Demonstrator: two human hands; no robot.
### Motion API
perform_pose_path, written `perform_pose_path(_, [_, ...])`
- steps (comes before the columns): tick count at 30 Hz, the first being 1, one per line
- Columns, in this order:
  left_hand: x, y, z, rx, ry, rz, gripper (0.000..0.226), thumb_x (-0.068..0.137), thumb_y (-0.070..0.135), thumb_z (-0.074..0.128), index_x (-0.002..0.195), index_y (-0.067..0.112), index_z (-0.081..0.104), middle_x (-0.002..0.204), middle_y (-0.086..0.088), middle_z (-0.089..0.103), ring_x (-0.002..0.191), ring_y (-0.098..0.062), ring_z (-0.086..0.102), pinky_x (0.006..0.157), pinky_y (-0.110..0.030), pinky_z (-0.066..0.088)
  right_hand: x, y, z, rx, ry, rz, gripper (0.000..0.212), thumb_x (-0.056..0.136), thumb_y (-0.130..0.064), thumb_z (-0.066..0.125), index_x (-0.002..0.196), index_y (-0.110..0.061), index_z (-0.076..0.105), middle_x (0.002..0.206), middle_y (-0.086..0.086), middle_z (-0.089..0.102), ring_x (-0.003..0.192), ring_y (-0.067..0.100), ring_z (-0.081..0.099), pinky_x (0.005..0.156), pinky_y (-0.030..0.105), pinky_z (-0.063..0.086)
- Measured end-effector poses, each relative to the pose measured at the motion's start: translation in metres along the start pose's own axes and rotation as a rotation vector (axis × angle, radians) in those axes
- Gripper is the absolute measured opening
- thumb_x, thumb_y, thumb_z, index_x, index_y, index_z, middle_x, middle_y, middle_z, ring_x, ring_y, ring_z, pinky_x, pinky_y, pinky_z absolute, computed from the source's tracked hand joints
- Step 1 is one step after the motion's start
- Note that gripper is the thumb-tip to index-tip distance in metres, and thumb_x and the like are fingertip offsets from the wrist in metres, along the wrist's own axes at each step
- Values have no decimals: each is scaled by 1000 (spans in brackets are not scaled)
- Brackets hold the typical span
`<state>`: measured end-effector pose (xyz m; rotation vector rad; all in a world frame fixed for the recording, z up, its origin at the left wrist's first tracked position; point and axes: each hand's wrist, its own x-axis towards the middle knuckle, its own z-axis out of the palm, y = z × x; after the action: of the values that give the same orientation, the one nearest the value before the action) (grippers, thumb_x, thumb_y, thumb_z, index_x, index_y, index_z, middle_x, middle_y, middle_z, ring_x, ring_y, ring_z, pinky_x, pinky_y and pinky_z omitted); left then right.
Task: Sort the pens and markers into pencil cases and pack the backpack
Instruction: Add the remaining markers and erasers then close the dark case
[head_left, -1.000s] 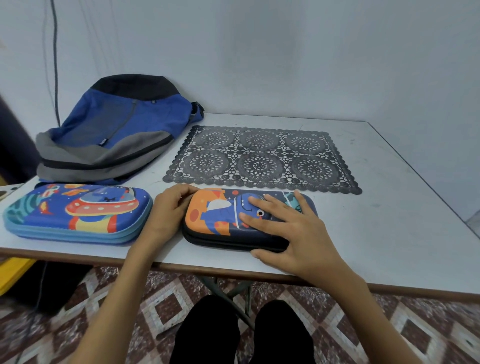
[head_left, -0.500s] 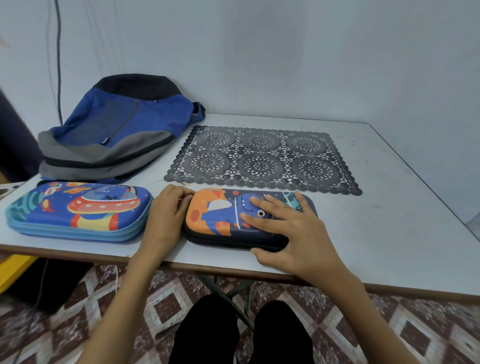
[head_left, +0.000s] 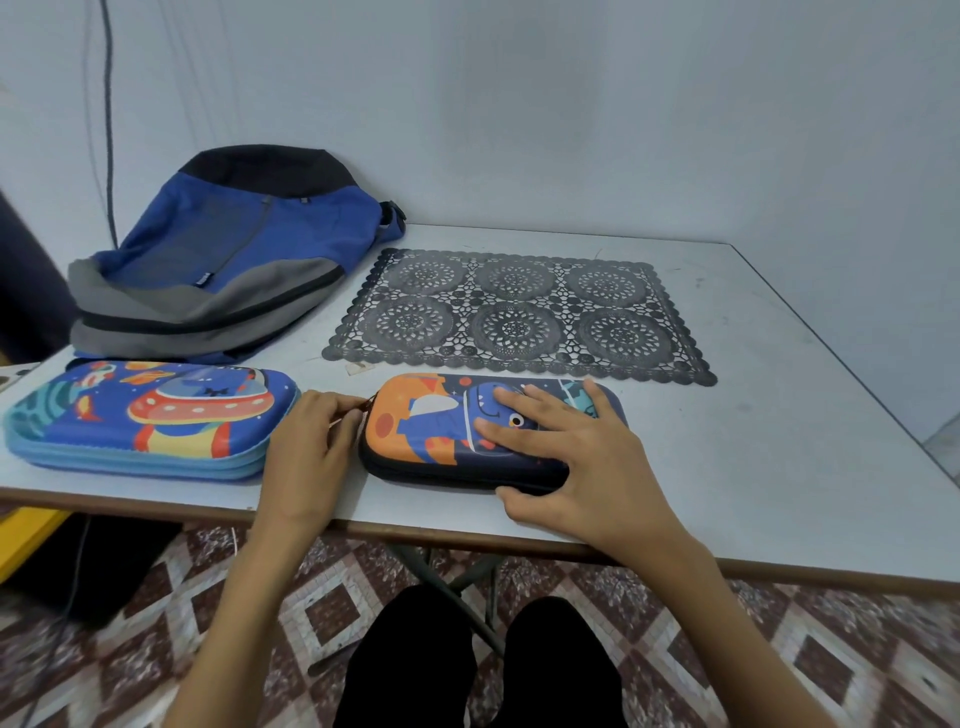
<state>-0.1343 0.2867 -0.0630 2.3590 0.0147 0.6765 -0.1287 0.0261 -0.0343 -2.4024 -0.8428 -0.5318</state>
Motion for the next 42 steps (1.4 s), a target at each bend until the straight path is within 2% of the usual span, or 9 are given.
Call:
perform_pose_path(4, [-28, 5, -17, -59, -7, 15, 13, 96, 6, 56, 102, 6, 68, 96, -4, 63, 92, -8, 55, 76, -20, 39, 0, -1, 1, -11, 8, 7, 53, 66, -47, 60, 119, -45, 64, 138, -15, 54, 129, 13, 51, 112, 61, 23])
perform_pose_path(7, [-44, 8, -29, -55, -44, 25, 14, 96, 11, 55, 101, 11, 68, 95, 2, 63, 90, -2, 54, 74, -12, 39, 0, -1, 1, -13, 4, 7, 53, 66, -47, 61, 119, -45, 64, 138, -15, 54, 130, 13, 50, 113, 61, 22])
perform_pose_path(10, [-53, 14, -37, -55, -88, 36, 15, 98, 26, 54, 99, 18, 67, 96, 8, 63, 93, 1, 56, 72, -13, 40, 0, -2, -1, 13, -22, 22, 54, 66, -47, 63, 120, -46, 63, 139, -19, 51, 131, 9, 47, 115, 57, 18])
perform_pose_path(22, [-76, 62, -13, -128, -193, 131, 29, 94, 43, 41, 96, 26, 64, 94, 19, 57, 91, 0, 57, 73, -13, 42, 1, -4, -4, -6, -52, 4, 55, 65, -44, 68, 121, -45, 63, 141, -18, 50, 132, 11, 47, 116, 58, 17])
perform_pose_path(31, [-79, 67, -6, -270, -180, 109, 23, 93, 41, 48, 95, 28, 67, 93, 17, 60, 92, -5, 61, 69, -17, 46, -4, 2, -5, -133, -61, -139, 54, 75, -47, 60, 129, -40, 58, 145, -9, 49, 132, 20, 47, 109, 64, 24])
perform_pose_path(34, [-79, 66, -7, -276, -135, 94, 20, 89, 40, 53, 91, 28, 69, 91, 18, 63, 90, -2, 62, 70, -16, 46, -7, -4, -4, -226, 5, -194, 54, 77, -49, 63, 129, -35, 59, 143, 0, 50, 132, 25, 46, 109, 64, 22])
perform_pose_path(36, [-79, 65, -8, -285, -108, 90, 17, 87, 40, 57, 87, 29, 69, 88, 17, 64, 87, -2, 63, 71, -17, 47, -13, -15, 0, -204, 132, -208, 51, 77, -41, 73, 126, -30, 63, 134, 4, 56, 125, 26, 50, 107, 59, 27])
perform_pose_path(39, [-78, 64, -9, -296, -86, 95, 14, 86, 39, 60, 84, 28, 69, 85, 15, 65, 84, -5, 65, 69, -21, 50, -24, -34, 14, -162, 314, -237, 33, 81, -25, 76, 113, -23, 72, 100, 0, 65, 94, 21, 58, 86, 38, 38])
perform_pose_path(42, [-78, 63, -8, -276, -84, 122, 7, 85, 34, 63, 83, 29, 68, 83, 14, 64, 82, -6, 65, 69, -25, 52, -29, -40, 33, -131, 311, -239, 25, 88, -19, 70, 113, -18, 72, 84, -1, 63, 74, 21, 55, 66, 32, 35])
